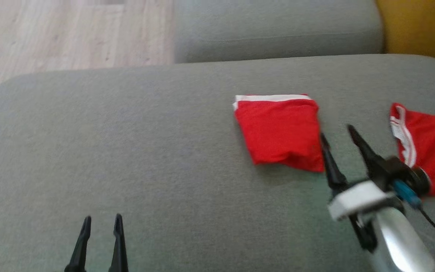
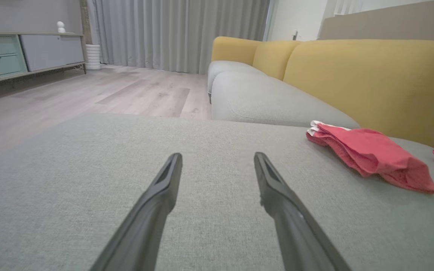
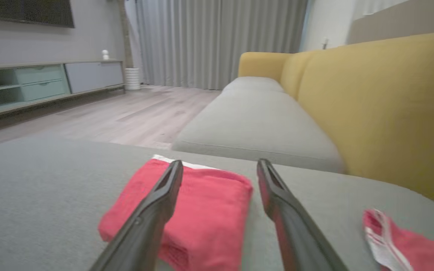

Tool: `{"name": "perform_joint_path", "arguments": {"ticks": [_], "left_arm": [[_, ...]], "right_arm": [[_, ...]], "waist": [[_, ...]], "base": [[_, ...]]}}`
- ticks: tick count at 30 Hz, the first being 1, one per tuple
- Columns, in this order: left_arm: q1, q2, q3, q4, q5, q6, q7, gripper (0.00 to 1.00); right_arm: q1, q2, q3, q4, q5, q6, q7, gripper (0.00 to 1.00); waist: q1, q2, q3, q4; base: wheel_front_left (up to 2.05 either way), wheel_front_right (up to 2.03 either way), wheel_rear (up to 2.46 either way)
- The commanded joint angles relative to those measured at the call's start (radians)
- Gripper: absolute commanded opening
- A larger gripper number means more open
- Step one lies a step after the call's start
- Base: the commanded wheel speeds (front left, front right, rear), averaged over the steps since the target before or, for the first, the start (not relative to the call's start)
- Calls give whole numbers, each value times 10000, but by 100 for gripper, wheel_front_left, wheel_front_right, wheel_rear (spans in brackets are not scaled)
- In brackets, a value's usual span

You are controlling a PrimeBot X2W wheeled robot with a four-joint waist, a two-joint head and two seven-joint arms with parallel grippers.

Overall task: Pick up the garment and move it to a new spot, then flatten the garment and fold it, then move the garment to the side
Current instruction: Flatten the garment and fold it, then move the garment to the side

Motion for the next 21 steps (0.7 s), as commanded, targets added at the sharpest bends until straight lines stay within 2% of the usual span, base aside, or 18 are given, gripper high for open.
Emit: {"name": "perform_joint_path", "arguments": {"ticks": [1,7,12,21], "left_arm": [[-138,-15,451,-197,139,-90,-53,100],[-1,-15,724,32,228,-347,-53,100],[64,-15,755,113,151,-392,-53,100],[376,-15,950,216,125,-296,-53,100]], "right_arm": [[228,-130,-104,-680,-108,69,-106,100],[1700,-218,-958,-1656,-112,69,-107,100],[2692,-96,-1390,-1861,-190,69,-108,100],[2900,72,-1381,-1751,-240,69,-108,100]], "waist": [[1,0,-221,-336],[1,0,-471,-512],[1,0,-595,-427],[1,0,-709,-261]], "base": [[0,0,0],[0,0,0],[0,0,0],[0,0,0]]}}
